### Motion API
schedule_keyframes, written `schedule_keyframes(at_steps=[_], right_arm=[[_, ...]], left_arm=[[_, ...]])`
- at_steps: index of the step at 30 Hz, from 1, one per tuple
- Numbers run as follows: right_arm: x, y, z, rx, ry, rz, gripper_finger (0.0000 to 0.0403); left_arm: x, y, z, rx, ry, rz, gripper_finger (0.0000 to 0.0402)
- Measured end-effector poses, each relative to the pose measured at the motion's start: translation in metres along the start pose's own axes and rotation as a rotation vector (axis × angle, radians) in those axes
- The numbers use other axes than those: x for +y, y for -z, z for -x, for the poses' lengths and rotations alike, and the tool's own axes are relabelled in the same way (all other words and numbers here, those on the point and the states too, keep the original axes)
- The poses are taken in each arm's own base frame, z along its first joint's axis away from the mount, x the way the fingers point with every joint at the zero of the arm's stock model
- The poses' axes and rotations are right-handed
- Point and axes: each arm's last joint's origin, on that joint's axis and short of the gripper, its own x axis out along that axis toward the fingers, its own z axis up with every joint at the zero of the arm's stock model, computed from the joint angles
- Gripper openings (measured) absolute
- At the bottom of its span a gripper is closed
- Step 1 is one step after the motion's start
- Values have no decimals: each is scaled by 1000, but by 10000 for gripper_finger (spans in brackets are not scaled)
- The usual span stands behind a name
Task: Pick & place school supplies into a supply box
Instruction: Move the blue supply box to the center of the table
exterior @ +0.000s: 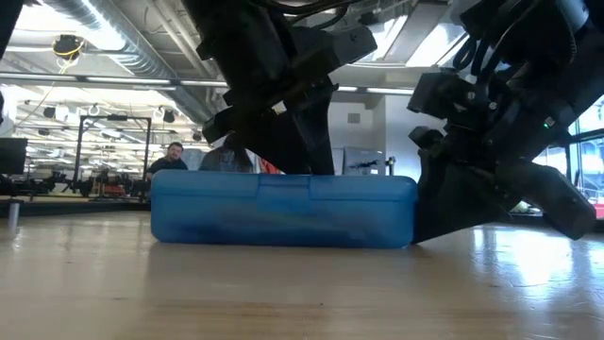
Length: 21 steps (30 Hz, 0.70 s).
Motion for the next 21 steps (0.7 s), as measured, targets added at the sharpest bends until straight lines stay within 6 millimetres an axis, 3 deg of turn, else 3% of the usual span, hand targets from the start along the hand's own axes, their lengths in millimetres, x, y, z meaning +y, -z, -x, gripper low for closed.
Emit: schedule_keyframes(at_steps=[21], right_arm=[[1, -1, 0, -18, -20, 9, 97]], left_arm=[[6, -8, -5, 17, -10, -13, 110]])
